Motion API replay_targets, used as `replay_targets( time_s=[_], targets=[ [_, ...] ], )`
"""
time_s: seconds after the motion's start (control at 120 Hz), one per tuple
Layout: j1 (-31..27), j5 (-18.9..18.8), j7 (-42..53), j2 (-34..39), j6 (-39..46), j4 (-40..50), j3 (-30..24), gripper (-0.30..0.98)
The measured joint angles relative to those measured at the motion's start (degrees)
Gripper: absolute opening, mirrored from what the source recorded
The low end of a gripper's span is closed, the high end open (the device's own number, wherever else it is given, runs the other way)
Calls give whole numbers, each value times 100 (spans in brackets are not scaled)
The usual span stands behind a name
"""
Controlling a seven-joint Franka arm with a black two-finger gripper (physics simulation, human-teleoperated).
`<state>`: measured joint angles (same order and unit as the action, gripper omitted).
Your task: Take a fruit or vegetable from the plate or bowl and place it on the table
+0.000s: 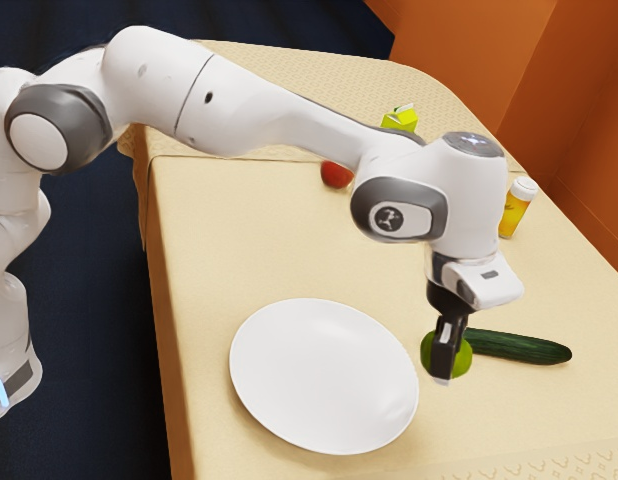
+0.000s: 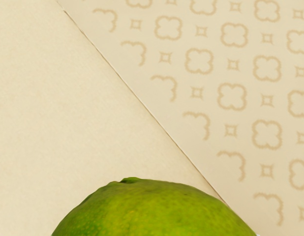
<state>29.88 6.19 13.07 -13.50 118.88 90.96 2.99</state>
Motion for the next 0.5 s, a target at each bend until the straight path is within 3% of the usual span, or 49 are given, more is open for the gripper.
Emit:
replay_targets(
  time_s=[0.217, 0.3, 0.5],
  targets=[
    [246, 3, -4, -2295, -1279, -3918, -5, 37],
    [280, 9, 0, -2980, -1821, -5033, -21, 36],
    [335, 21, 18, -3610, -2653, -5959, -113, 37]
  ],
)
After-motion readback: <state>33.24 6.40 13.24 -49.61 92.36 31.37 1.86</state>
